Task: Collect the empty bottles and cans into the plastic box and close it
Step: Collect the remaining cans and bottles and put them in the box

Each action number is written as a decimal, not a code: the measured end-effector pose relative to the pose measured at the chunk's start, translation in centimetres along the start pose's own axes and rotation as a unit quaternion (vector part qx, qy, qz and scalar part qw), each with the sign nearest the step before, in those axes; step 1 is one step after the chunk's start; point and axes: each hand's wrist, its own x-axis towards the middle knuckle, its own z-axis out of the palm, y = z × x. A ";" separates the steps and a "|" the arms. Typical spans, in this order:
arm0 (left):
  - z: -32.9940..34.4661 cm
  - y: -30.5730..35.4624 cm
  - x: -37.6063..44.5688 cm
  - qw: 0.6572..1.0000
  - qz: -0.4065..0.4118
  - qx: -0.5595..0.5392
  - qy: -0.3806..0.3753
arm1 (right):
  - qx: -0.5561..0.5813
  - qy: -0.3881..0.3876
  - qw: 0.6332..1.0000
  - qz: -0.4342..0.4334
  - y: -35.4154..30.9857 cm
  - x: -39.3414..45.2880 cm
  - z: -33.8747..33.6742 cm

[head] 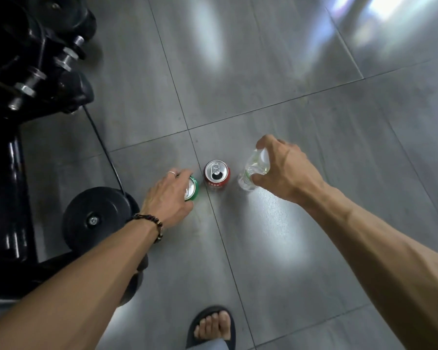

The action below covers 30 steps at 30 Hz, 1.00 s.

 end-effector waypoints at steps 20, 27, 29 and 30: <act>-18.3 10.5 -38.2 0.998 -0.030 -0.041 0.047 | -0.008 -0.012 0.990 -0.141 -14.4 -29.3 -17.1; -23.2 10.9 -56.0 0.988 -0.103 -0.085 0.074 | -0.042 -0.057 0.969 -0.236 -23.5 -41.0 -21.4; -24.1 9.9 -60.9 0.983 -0.127 -0.098 0.088 | -0.057 -0.077 0.958 -0.269 -27.0 -44.0 -22.0; -24.4 9.4 -63.1 0.980 -0.139 -0.103 0.097 | -0.065 -0.082 0.953 -0.284 -28.8 -45.3 -22.3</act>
